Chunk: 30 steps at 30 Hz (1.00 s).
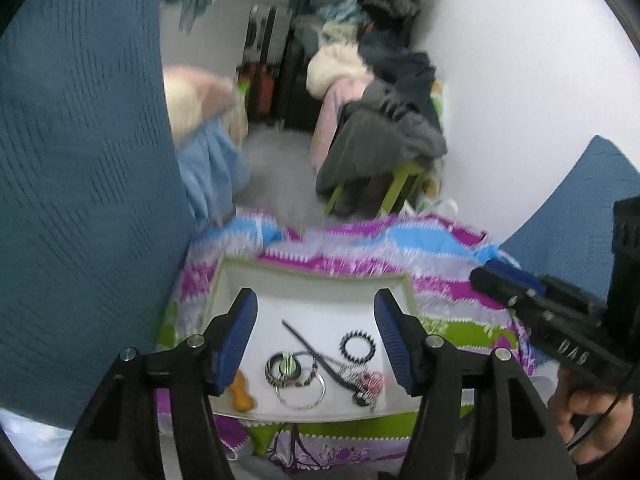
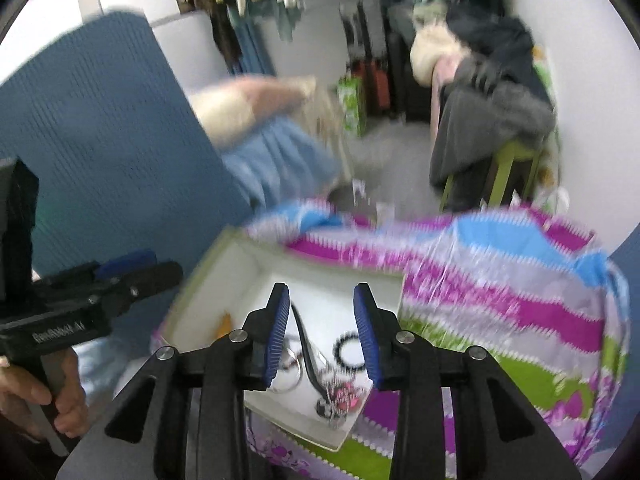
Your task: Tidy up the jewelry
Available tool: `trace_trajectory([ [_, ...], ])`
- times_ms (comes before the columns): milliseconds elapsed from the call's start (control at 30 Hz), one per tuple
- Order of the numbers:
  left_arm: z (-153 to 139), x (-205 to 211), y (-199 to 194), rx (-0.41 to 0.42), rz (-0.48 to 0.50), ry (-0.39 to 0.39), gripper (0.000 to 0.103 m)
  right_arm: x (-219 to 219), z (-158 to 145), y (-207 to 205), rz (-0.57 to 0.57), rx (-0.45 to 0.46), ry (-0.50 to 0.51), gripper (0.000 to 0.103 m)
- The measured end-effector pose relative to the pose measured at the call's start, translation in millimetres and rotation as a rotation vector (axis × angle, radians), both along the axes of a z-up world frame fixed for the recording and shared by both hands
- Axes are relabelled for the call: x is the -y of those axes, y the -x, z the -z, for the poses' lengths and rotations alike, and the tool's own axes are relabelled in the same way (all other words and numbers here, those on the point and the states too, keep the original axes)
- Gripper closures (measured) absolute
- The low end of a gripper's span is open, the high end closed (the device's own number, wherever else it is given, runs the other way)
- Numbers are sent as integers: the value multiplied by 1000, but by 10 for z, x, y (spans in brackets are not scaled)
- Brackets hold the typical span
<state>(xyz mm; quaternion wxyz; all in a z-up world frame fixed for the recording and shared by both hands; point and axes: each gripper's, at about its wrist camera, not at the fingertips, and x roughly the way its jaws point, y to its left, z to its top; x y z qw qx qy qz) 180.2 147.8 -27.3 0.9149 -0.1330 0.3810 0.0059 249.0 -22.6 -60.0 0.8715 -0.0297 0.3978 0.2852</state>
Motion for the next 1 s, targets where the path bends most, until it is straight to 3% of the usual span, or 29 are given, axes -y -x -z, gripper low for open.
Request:
trace_trajectory([
  [267,-850,217,394,160,15,-49,41,304,-1031,370,47,207,-103,68],
  [467,-1230,381,705,236,16,-87,41,471,-1426,711,68,305,-144,65],
  [700,-1374,522,1004,281,-2,-124,41,669,-1509,1005,87,346,-178,62],
  [1000,-1134,570,1190,233,-12,-110,41,741,-1244,1245,108,322,-97,61],
])
